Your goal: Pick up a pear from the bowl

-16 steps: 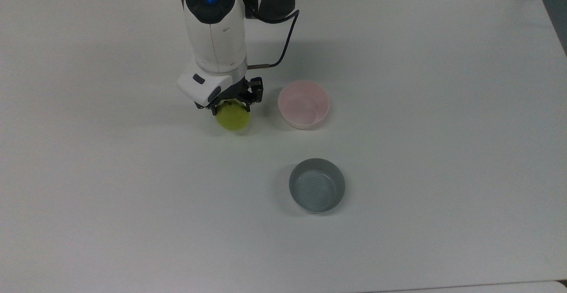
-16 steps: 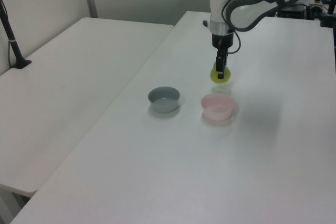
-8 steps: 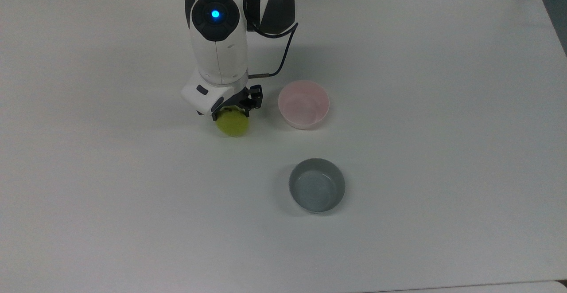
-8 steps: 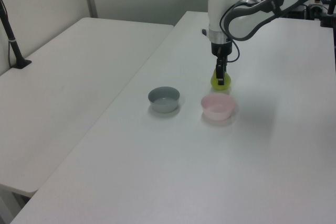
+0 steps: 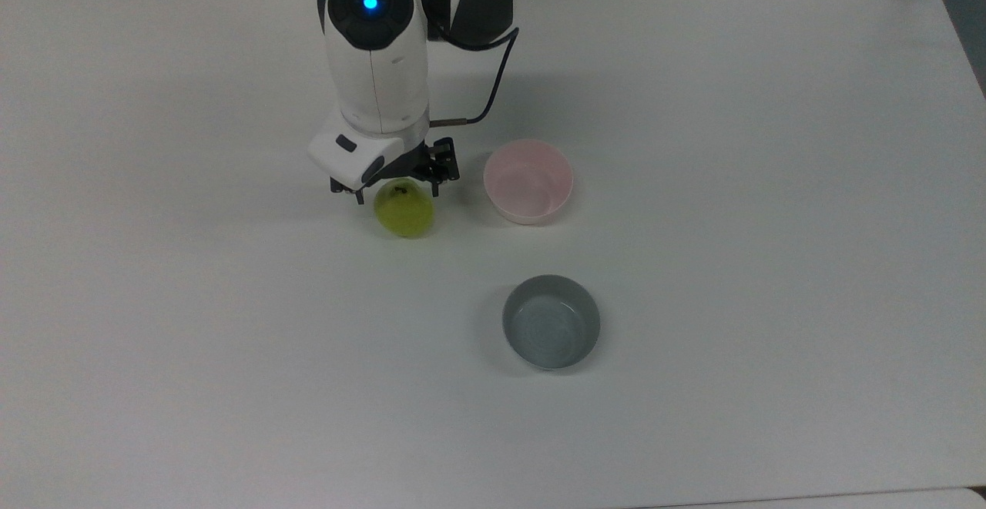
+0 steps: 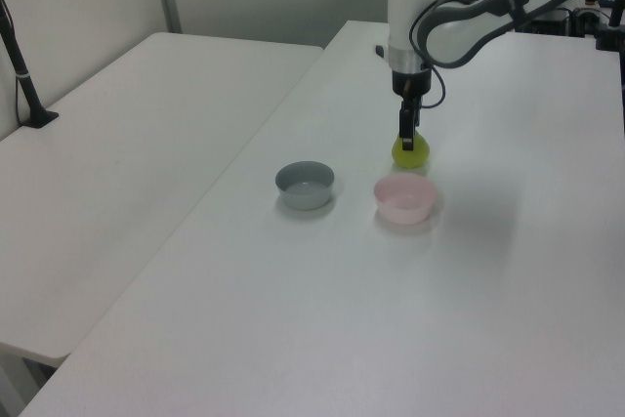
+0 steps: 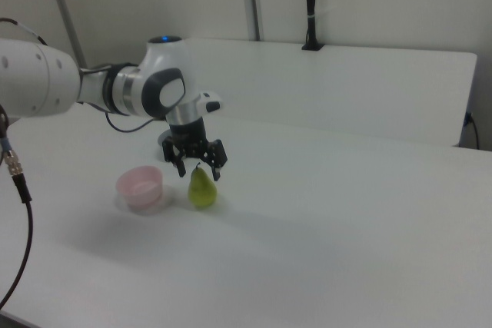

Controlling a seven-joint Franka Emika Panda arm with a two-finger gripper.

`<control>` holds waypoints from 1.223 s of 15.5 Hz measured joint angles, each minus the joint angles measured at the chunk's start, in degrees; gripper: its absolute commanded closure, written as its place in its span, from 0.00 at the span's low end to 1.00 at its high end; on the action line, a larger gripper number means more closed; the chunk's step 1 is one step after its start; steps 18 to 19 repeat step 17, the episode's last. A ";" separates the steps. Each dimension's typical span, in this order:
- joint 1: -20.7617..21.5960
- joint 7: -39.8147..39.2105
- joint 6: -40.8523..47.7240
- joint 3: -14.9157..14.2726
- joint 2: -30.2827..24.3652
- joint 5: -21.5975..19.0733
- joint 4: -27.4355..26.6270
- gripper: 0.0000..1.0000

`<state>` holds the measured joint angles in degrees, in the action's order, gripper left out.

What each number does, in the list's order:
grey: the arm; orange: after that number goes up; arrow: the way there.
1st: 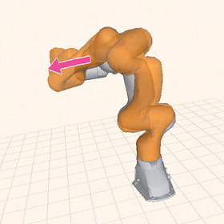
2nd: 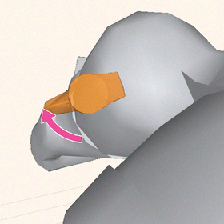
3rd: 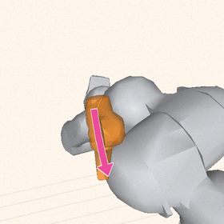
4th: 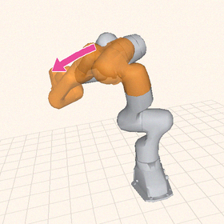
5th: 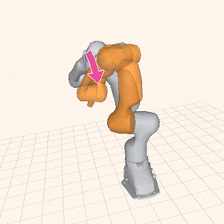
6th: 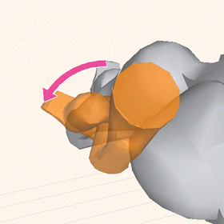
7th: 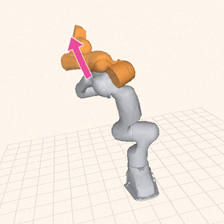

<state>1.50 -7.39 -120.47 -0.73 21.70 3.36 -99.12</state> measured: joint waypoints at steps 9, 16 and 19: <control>-0.08 7.22 15.11 -1.98 -15.78 -0.01 1.72 0.00; -0.09 9.91 18.98 -2.95 -16.81 -0.02 2.70 0.00; -0.09 10.81 18.98 -2.95 -16.75 -0.08 2.70 0.00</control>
